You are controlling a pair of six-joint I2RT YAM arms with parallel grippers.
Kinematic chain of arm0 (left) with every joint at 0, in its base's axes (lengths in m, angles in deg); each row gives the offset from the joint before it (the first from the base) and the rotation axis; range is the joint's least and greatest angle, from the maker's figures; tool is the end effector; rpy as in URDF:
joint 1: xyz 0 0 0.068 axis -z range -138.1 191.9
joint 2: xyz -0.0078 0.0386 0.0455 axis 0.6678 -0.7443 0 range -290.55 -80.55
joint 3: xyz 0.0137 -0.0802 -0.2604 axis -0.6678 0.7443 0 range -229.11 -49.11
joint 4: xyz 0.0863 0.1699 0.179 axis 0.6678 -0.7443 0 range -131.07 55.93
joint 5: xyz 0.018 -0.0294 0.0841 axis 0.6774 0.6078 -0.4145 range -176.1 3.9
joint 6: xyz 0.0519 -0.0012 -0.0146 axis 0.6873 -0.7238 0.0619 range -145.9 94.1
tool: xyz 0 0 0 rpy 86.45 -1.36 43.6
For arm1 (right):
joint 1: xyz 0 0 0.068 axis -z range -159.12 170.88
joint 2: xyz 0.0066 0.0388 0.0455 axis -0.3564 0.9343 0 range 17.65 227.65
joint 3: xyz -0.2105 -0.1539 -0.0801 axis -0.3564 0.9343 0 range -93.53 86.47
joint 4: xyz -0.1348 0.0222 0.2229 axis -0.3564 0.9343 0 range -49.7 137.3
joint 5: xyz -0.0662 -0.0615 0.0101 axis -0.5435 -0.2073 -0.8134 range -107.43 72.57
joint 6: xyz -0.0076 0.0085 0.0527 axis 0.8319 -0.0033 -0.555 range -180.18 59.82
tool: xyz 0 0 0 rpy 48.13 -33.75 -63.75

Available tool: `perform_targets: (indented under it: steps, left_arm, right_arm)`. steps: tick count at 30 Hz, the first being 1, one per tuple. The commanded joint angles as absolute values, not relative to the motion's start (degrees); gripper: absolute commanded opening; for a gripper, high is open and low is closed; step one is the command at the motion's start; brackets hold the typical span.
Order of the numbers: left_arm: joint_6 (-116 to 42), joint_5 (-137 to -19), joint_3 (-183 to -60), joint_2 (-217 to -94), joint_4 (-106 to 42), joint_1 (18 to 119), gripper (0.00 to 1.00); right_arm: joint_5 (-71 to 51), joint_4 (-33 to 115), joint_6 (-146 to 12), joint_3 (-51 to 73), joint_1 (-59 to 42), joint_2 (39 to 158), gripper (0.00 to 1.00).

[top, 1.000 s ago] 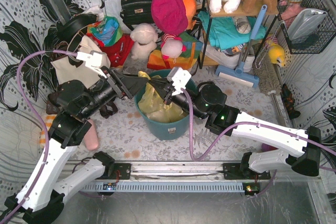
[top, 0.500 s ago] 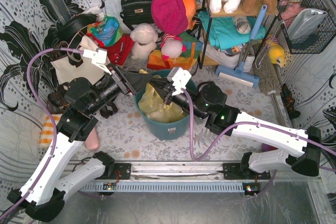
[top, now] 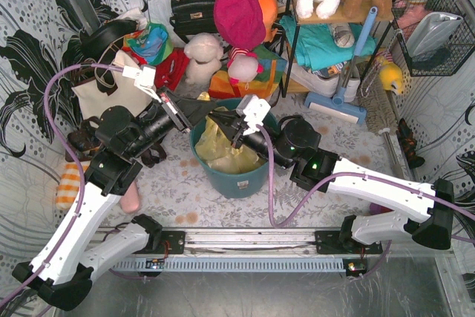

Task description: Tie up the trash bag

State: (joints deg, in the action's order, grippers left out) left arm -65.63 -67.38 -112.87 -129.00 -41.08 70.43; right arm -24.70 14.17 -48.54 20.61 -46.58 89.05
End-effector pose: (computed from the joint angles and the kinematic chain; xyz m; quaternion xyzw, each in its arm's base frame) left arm 0.1455 -0.0921 0.4493 0.0595 0.6543 -0.5068 0.5582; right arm 0.1144 0.2640 0.4383 -0.3216 0.4713 0.3521 0.7420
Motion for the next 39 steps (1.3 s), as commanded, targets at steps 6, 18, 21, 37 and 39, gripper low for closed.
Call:
perform_targets:
  steps: [6, 18, 21, 37, 39]
  left_arm:
    - [-64.7, -67.4, -113.5, -129.1, -37.8, 70.6, 0.00]
    - [-64.7, -66.8, -113.5, -130.5, -37.2, 70.6, 0.00]
    - [-65.1, -66.6, -113.1, -130.6, -36.5, 70.6, 0.00]
    - [-65.7, -65.5, -112.3, -130.7, -35.4, 70.6, 0.00]
    - [-65.6, -65.6, -112.3, -130.5, -35.6, 70.6, 0.00]
  right_arm:
    - [-28.8, 21.0, -59.4, 18.0, -46.6, 83.8, 0.35]
    - [-33.9, 51.3, -90.6, 11.9, -46.6, 80.2, 0.44]
    - [-31.8, 50.3, -96.4, 13.6, -46.6, 79.7, 0.43]
    - [-23.1, 38.5, -104.1, 18.4, -46.5, 82.7, 0.45]
    - [-22.3, 36.6, -104.1, 18.6, -46.5, 83.1, 0.47]
